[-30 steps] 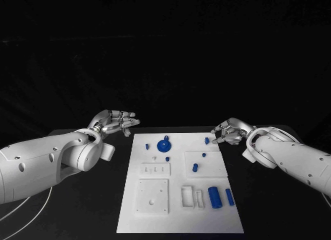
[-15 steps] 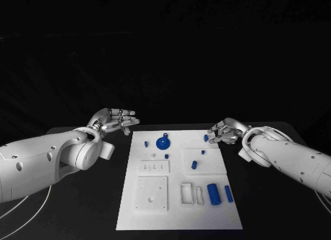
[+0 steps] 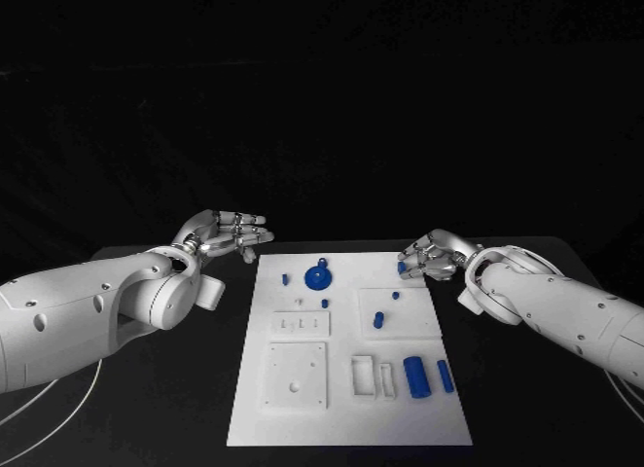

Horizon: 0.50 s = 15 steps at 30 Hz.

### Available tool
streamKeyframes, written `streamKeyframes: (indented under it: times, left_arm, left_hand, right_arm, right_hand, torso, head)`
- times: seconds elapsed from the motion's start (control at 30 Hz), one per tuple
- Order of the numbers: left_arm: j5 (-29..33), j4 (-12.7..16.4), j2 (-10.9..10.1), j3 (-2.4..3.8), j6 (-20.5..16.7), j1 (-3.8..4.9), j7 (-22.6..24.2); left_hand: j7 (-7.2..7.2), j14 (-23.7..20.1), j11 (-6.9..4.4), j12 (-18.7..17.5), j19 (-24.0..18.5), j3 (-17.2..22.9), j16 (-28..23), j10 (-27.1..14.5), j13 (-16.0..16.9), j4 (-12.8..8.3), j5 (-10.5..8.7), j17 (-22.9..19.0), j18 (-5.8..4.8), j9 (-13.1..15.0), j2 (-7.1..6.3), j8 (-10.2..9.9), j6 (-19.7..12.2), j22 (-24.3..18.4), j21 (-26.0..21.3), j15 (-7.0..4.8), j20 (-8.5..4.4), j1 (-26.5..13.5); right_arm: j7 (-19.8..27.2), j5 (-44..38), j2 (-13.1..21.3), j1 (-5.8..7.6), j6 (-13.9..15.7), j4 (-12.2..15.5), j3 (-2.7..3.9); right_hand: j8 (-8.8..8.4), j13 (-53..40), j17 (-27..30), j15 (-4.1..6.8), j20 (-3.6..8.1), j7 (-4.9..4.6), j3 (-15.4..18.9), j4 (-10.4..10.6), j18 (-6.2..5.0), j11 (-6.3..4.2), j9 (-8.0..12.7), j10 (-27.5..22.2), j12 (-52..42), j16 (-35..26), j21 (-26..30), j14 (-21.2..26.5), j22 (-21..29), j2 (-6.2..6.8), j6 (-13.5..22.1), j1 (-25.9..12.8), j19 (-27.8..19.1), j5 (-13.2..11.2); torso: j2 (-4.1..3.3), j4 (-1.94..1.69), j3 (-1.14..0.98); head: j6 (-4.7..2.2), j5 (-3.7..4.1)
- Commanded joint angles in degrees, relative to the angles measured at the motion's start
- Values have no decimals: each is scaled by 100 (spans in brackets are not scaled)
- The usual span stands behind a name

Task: Assemble the parts on the task board

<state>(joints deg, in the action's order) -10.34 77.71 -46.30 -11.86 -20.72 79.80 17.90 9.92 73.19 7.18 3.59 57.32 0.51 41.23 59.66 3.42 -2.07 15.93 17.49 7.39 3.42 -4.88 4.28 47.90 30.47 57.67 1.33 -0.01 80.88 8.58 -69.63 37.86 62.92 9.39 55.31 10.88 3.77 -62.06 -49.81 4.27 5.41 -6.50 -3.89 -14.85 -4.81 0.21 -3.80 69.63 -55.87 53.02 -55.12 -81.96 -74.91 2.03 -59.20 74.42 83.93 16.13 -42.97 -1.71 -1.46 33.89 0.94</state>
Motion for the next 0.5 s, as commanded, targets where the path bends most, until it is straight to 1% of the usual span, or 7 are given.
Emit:
streamKeyframes:
  times: [0.03, 0.13, 0.17, 0.37, 0.5]
  left_arm:
    - [-35, 21, 11, 7, 44, 3, -15]
    - [-43, 28, 10, 6, 42, 3, -29]
    - [-46, 30, 10, 6, 40, 3, -34]
    - [-56, 48, 8, 6, 39, 3, -61]
    - [-58, 53, 9, 6, 40, 3, -67]
  left_hand:
    - [-5, -26, -2, 21, -22, 1, 2, -31, 1, -24, 18, -3, 60, 5, 39, 19, 36, 5, 24, -23, 4, -2]
    - [-5, -26, -2, 21, -22, 1, 2, -31, 1, -24, 18, -3, 60, 5, 39, 19, 36, 5, 24, -23, 4, -2]
    - [-7, -24, -3, 21, -27, -29, 3, -30, 1, -124, 16, -3, 60, 6, 83, 19, 52, 16, 35, -26, 2, -30]
    - [-7, -23, -3, 21, -27, -27, 3, -29, 1, -134, 16, -2, 61, 6, 83, 20, 57, 16, 36, -27, 1, -21]
    - [-7, -23, -3, 21, -27, -27, 3, -29, 1, -134, 16, -2, 61, 6, 83, 20, 57, 16, 36, -27, 1, -21]
  right_arm:
    - [69, -62, -21, -10, -45, 3, 2]
    - [57, -72, -30, -11, -34, -3, 2]
    - [53, -76, -32, -12, -33, -3, 2]
    - [34, -95, -40, -15, -38, -8, 2]
    - [27, -106, -51, -19, -36, -11, 2]
  right_hand:
    - [-19, -15, -16, -7, -10, 10, -84, -52, -15, -21, 5, 39, -24, 25, -42, -3, -676, -63, -45, -11, 244, -58]
    - [-21, -29, -24, -3, -6, 17, -220, -86, -13, -27, 6, 46, -32, 25, -46, -8, -676, -58, -86, -43, 243, -100]
    - [-21, -35, -22, -1, -5, 20, -257, -90, -12, -30, 6, 50, -37, 20, -47, -5, -676, -56, -101, -48, 242, -109]
    - [-21, -42, -27, 1, -2, 25, -360, -92, -14, -33, 6, 50, -35, 18, -49, -8, -676, -38, -129, -64, 241, -101]
    - [-21, -66, -33, 10, 4, 44, -504, -108, -11, -46, 6, 57, -55, 18, -55, -10, -677, -61, -214, -65, 243, -174]
  torso:
    - [2, -5, -1]
    - [3, 2, 2]
    - [3, 6, -1]
    - [4, 6, -5]
    - [4, 1, -5]
  head:
    - [9, 0]
    - [15, -4]
    - [19, -7]
    - [20, -5]
    - [24, -4]
